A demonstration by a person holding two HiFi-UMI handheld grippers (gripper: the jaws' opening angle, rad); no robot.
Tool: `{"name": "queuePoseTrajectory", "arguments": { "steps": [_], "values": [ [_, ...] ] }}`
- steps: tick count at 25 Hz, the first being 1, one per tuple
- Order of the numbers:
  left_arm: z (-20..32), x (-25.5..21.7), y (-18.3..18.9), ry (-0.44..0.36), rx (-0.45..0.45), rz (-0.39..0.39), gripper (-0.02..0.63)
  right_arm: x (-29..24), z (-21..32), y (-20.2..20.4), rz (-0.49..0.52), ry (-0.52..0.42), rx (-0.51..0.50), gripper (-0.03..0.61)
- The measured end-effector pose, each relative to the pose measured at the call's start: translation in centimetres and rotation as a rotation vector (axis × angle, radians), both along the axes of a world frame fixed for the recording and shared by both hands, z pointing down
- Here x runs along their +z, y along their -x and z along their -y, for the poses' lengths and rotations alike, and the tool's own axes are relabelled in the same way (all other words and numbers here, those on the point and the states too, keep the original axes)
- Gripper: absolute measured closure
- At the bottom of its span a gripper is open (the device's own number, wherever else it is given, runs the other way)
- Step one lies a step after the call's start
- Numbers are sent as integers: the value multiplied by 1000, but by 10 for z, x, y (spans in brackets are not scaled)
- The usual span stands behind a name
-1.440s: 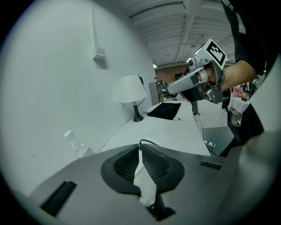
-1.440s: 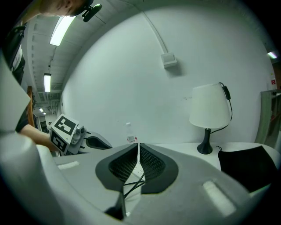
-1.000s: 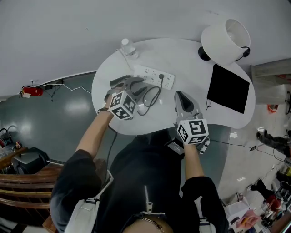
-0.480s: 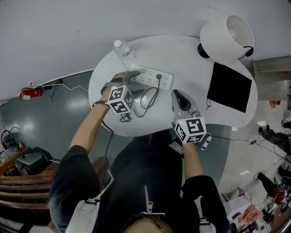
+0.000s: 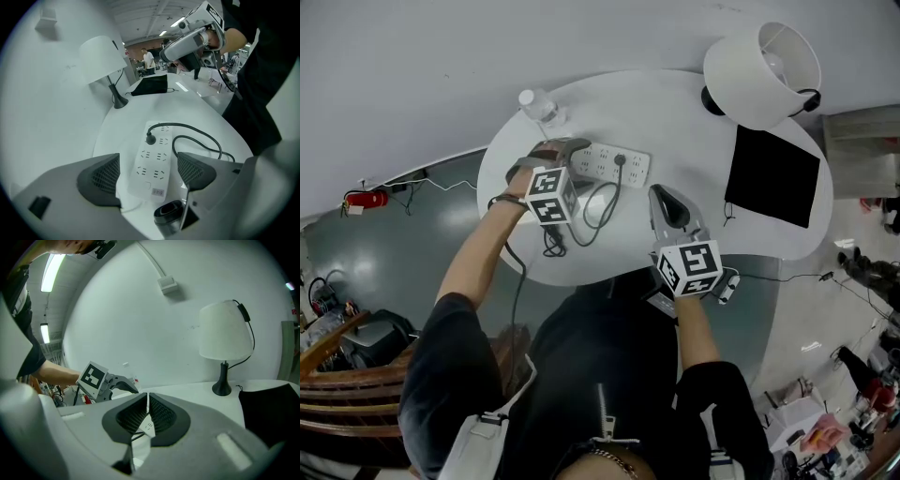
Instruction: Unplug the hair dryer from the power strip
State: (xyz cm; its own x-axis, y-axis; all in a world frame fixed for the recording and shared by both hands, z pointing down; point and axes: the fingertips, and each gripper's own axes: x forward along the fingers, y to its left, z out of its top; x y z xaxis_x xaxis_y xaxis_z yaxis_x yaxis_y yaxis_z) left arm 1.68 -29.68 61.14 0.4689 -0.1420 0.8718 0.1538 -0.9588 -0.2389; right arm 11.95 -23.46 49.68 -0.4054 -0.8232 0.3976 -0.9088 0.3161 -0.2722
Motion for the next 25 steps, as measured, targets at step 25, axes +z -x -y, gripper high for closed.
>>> {"name": "queuePoseTrajectory", "arguments": {
  "steps": [25],
  "values": [
    [0, 74, -18, 156, 187, 269, 218, 25, 11, -11, 40, 51, 27, 568]
  ]
}}
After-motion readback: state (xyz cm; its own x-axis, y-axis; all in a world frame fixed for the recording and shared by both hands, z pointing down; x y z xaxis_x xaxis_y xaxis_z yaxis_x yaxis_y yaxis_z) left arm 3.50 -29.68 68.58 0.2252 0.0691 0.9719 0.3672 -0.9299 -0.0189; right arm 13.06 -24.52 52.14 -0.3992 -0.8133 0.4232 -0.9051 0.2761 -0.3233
